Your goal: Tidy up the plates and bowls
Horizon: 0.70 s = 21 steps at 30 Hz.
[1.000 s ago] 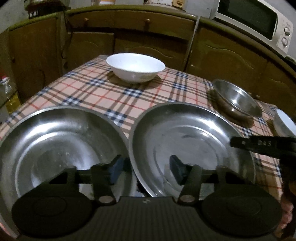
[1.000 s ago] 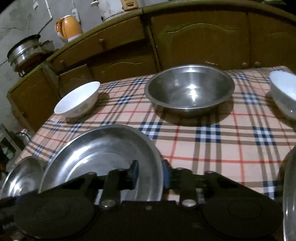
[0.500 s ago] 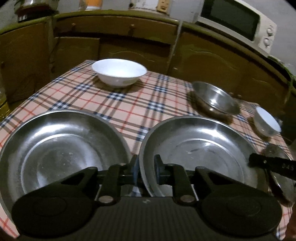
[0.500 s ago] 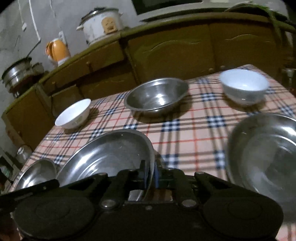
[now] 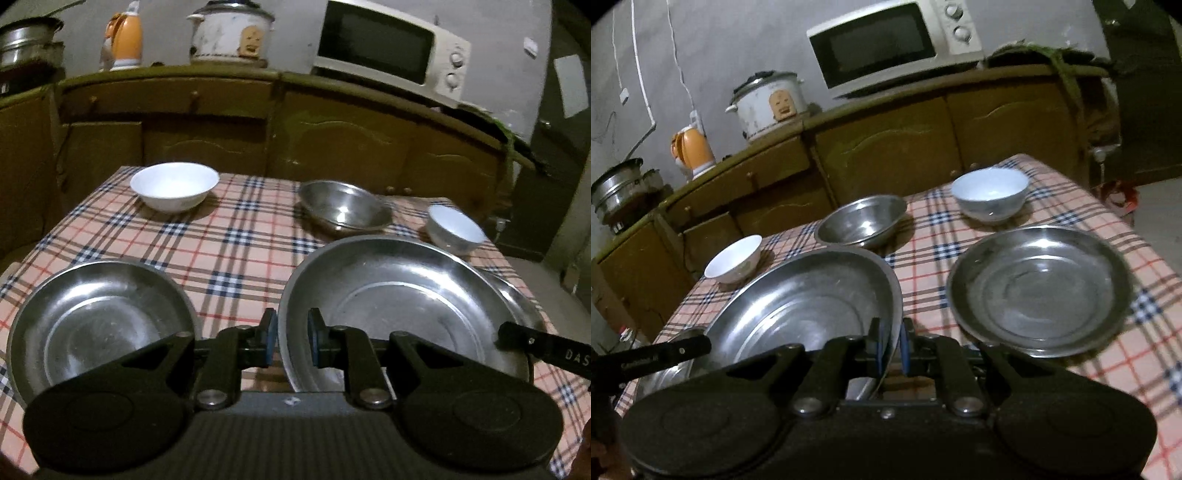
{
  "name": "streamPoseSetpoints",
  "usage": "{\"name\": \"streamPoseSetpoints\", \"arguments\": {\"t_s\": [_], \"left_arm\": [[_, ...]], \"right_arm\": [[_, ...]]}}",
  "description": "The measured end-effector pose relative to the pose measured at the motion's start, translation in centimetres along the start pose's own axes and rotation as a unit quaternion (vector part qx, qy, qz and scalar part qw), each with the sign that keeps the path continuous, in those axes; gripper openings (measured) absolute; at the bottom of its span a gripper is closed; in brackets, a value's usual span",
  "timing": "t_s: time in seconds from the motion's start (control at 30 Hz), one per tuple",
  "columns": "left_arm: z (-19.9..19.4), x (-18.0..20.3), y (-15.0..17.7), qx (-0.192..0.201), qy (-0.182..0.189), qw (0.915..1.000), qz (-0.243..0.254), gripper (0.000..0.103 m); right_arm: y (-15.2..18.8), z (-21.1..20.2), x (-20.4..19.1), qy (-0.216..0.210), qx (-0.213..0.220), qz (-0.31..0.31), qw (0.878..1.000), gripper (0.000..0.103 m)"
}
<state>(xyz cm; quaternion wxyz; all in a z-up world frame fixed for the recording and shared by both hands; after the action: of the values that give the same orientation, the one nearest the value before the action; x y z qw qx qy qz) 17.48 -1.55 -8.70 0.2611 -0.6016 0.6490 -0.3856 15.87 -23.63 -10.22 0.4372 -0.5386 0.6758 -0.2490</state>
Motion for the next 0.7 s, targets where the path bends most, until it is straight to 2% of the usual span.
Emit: {"name": "streamPoseSetpoints", "arguments": {"t_s": [0.3, 0.7], "left_arm": [[-2.7, 1.7, 0.7, 0.015, 0.012, 0.9995, 0.026, 0.018], [-3.4, 1.4, 2.2, 0.012, -0.001, 0.9994, 0.034, 0.018]], "right_arm": [[1.2, -4.2, 0.9, 0.012, 0.014, 0.010, 1.000, 0.015], [2.9, -4.7, 0.6, 0.009, 0.007, 0.002, 1.000, 0.015]]}}
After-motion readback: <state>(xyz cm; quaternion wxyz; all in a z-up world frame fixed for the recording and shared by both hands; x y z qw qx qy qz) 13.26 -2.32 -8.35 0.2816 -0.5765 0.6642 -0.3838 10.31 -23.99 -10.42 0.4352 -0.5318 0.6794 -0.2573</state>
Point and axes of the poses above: each gripper's, at about its wrist camera, not at the fingertips, and z roughly the way its jaws point, x to its right, y to its underside, the point moved 6 cm from there along z, roughly the way its jaws point, and after that the axes turned 1 degree about z, right-handed, at the moved point
